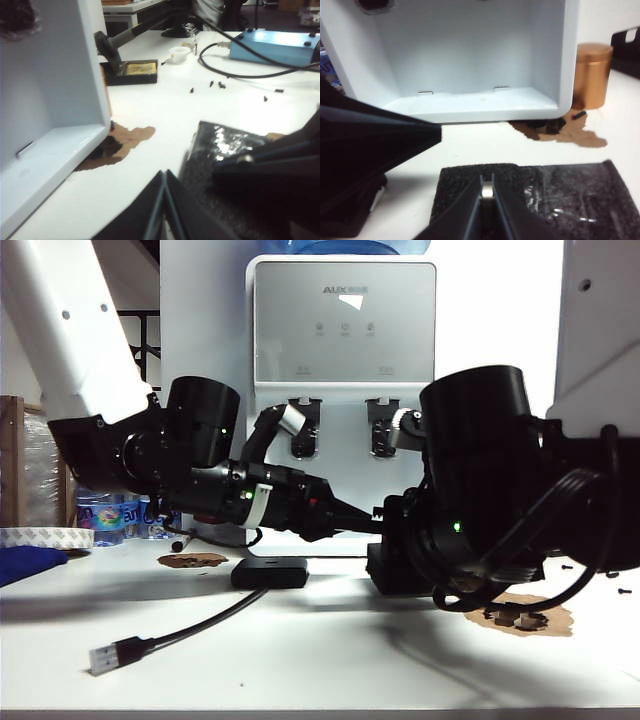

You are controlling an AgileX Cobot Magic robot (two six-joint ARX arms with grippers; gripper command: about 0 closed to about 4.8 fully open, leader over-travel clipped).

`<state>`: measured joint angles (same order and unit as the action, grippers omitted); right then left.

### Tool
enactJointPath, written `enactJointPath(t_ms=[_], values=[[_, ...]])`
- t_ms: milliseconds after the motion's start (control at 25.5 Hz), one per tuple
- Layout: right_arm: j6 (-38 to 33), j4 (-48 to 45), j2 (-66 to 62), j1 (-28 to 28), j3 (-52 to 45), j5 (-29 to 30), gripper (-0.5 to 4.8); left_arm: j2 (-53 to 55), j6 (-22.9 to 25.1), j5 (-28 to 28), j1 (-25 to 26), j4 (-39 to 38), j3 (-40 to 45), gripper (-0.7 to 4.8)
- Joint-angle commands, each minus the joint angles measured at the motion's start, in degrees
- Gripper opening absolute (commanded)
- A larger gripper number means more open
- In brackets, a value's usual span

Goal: Take the USB flash drive out of the black sponge and insert it into the slot on top of the black USB adpator box.

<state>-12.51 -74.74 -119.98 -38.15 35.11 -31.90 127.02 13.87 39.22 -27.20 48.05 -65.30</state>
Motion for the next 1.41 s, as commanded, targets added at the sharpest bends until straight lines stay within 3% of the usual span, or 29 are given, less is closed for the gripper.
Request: enactJointPath(t_ms=[39,392,509,627,744,862,1058,1253,1410], values=[[-1.2,-0.7,0.2,0.1,0.1,0.1,-0.03,-0.3,-0.6,3.5,-0.6,-1.2,-0.2,-0.05],[0.4,-2.9,0.2,0.0,0.1,2.8,-0.03,-0.3,-0.5,12.7,-0.9,-10.1,-0.4,-0.05],[3.6,-3.8,1.1,0.0,0.0,6.5,-0.03,-0.3,-0.1,16.5,-0.5,-11.4,-0.4,-0.05],[5.3,-3.8,1.7,0.0,0.0,8.4,-0.03,-0.3,2.8,17.3,-0.4,-13.8,-0.4,-0.05],[5.5,-3.8,2.1,0.0,0.0,8.3,-0.03,-0.2,12.6,11.6,-0.8,-22.9,-0.4,-0.05],[5.5,-3.8,2.1,0.0,0.0,8.3,-0.03,-0.2,15.1,11.3,-0.8,-26.5,-0.3,-0.05],[5.9,-4.1,2.5,0.0,-0.1,8.3,-0.03,-0.2,15.1,11.1,-0.9,-24.3,-0.3,-0.05],[10.8,-4.4,6.5,0.1,-0.1,8.3,-0.03,-0.2,15.1,8.6,-0.9,-21.8,-0.3,-0.05],[14.7,-4.3,14.0,0.5,-0.1,9.2,-0.03,-0.3,11.2,7.1,-0.4,-10.8,-0.3,-0.05]])
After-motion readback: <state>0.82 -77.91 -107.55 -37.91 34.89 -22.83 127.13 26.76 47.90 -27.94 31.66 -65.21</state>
